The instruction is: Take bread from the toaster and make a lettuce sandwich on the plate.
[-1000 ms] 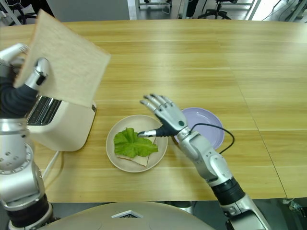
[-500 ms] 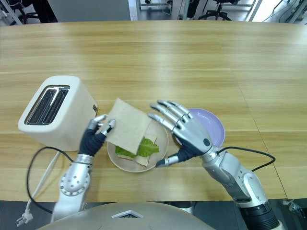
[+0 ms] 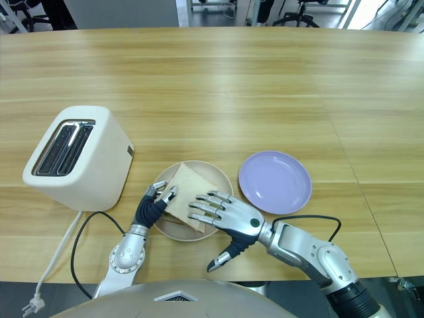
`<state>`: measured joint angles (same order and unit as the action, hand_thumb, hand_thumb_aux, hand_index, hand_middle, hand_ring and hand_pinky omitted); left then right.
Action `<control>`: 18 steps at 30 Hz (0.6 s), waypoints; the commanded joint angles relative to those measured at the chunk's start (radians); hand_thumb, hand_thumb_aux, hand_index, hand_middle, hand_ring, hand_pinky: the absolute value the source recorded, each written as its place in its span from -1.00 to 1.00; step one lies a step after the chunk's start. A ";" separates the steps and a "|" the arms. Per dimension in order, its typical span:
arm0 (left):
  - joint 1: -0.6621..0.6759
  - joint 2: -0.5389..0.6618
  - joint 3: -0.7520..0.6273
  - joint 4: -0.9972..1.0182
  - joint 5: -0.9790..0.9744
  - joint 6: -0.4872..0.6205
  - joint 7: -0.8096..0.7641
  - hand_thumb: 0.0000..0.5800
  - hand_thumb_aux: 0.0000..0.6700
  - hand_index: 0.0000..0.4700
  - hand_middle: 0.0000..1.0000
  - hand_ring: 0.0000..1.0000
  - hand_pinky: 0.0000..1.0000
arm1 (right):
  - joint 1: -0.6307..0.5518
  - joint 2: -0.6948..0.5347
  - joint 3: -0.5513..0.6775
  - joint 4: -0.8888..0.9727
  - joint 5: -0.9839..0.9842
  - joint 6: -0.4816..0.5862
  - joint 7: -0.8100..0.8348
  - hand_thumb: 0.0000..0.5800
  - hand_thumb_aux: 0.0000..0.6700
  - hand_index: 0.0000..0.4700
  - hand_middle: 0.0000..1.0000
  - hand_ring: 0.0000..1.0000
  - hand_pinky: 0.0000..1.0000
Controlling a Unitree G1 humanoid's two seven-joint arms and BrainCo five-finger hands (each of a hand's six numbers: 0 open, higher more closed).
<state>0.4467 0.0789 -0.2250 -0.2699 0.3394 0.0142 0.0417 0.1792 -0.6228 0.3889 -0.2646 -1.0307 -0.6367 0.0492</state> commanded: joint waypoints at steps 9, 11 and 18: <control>-0.035 0.068 -0.058 0.056 0.191 0.023 0.063 1.00 1.00 0.96 1.00 1.00 1.00 | -0.090 0.064 0.149 0.120 -0.109 0.130 0.185 -1.00 -1.00 -1.00 -1.00 -1.00 -1.00; -0.052 0.089 -0.073 0.065 0.255 0.030 0.080 1.00 1.00 0.96 1.00 1.00 1.00 | -0.099 0.060 0.185 0.126 -0.113 0.135 0.238 -1.00 -1.00 -1.00 -1.00 -1.00 -1.00; -0.131 0.146 0.001 -0.099 0.479 -0.001 0.250 -1.00 -1.00 -1.00 1.00 1.00 1.00 | -0.126 0.026 0.235 0.156 -0.134 0.166 0.341 -1.00 -1.00 -1.00 -1.00 -1.00 -1.00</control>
<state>0.3618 0.2198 -0.2576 -0.2376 0.7675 0.0546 0.2201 0.0232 -0.5593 0.5464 -0.2098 -1.1071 -0.4800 0.2735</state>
